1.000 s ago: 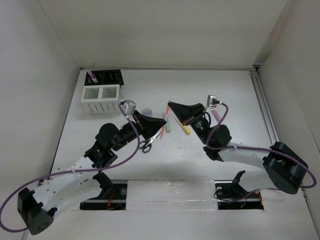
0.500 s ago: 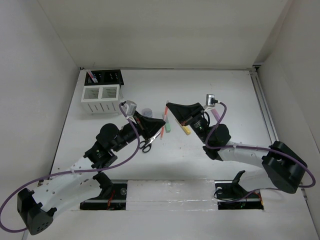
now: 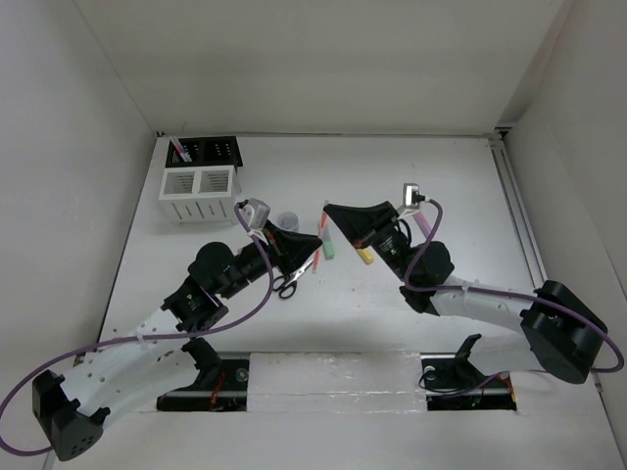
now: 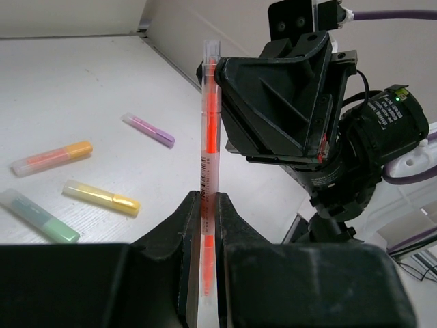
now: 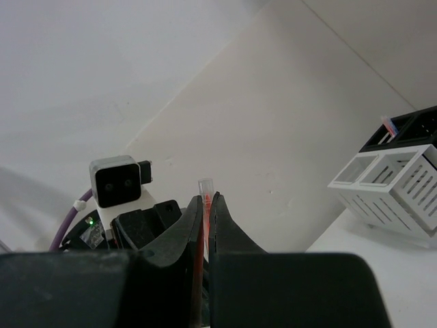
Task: Sort the stationery into containers
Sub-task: Cap the pen, then place the stationery into the container
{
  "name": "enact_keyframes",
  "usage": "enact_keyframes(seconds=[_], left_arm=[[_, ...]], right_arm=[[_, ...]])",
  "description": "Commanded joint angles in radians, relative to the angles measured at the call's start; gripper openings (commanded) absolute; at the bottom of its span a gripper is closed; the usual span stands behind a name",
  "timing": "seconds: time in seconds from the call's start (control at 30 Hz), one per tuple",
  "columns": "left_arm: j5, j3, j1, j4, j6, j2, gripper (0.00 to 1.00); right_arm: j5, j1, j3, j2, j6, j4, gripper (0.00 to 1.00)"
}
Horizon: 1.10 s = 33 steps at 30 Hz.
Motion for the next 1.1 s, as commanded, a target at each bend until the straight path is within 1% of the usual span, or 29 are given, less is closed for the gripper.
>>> enact_keyframes(seconds=[0.0, 0.13, 0.17, 0.2, 0.3, 0.33, 0.43, 0.53, 0.63, 0.73, 0.77, 0.87, 0.9, 1.07], left_arm=[[-0.130, 0.085, 0.020, 0.161, 0.047, -0.016, 0.00], [-0.078, 0.085, 0.020, 0.170, 0.047, -0.016, 0.00], [-0.067, 0.085, 0.020, 0.170, 0.047, -0.004, 0.00], [-0.056, 0.085, 0.020, 0.182, 0.047, -0.004, 0.00], [-0.047, 0.048, 0.009, 0.207, 0.047, -0.004, 0.00], [-0.047, 0.039, -0.001, 0.207, 0.047, -0.004, 0.00], [-0.067, 0.018, -0.001, 0.207, 0.047, -0.014, 0.00], [-0.088, -0.002, -0.011, 0.207, 0.047, -0.014, 0.00], [-0.116, -0.012, -0.020, 0.207, 0.047, -0.023, 0.00], [-0.143, -0.012, -0.020, 0.207, 0.047, -0.033, 0.00], [-0.153, -0.021, -0.020, 0.207, 0.047, -0.033, 0.00], [-0.173, -0.021, -0.020, 0.207, 0.047, -0.033, 0.00], [-0.173, -0.021, -0.020, 0.207, 0.047, -0.033, 0.00], [-0.196, -0.021, -0.020, 0.207, 0.047, -0.033, 0.00]], right_arm=[[-0.188, 0.043, 0.005, -0.014, 0.001, -0.094, 0.00], [-0.206, 0.043, -0.004, -0.014, -0.009, -0.095, 0.00], [-0.207, 0.043, -0.004, -0.014, -0.009, -0.082, 0.02], [-0.216, 0.043, -0.004, -0.014, -0.009, -0.082, 0.08], [-0.228, 0.043, 0.005, -0.014, -0.009, -0.055, 0.12], [-0.228, 0.043, 0.005, -0.014, -0.009, -0.046, 0.15], [-0.228, 0.043, 0.014, -0.014, -0.009, -0.024, 0.15], [-0.228, 0.043, 0.014, -0.014, -0.009, -0.015, 0.19], [-0.228, 0.043, 0.014, -0.014, 0.001, -0.006, 0.19], [-0.228, 0.043, 0.014, -0.014, 0.001, 0.005, 0.25], [-0.228, 0.043, 0.014, -0.014, 0.001, 0.005, 0.30], [-0.228, 0.043, 0.014, -0.014, 0.001, 0.005, 0.35], [-0.219, 0.043, 0.014, -0.024, 0.001, 0.005, 0.39], [-0.219, 0.043, 0.014, -0.024, 0.001, 0.005, 0.40]])
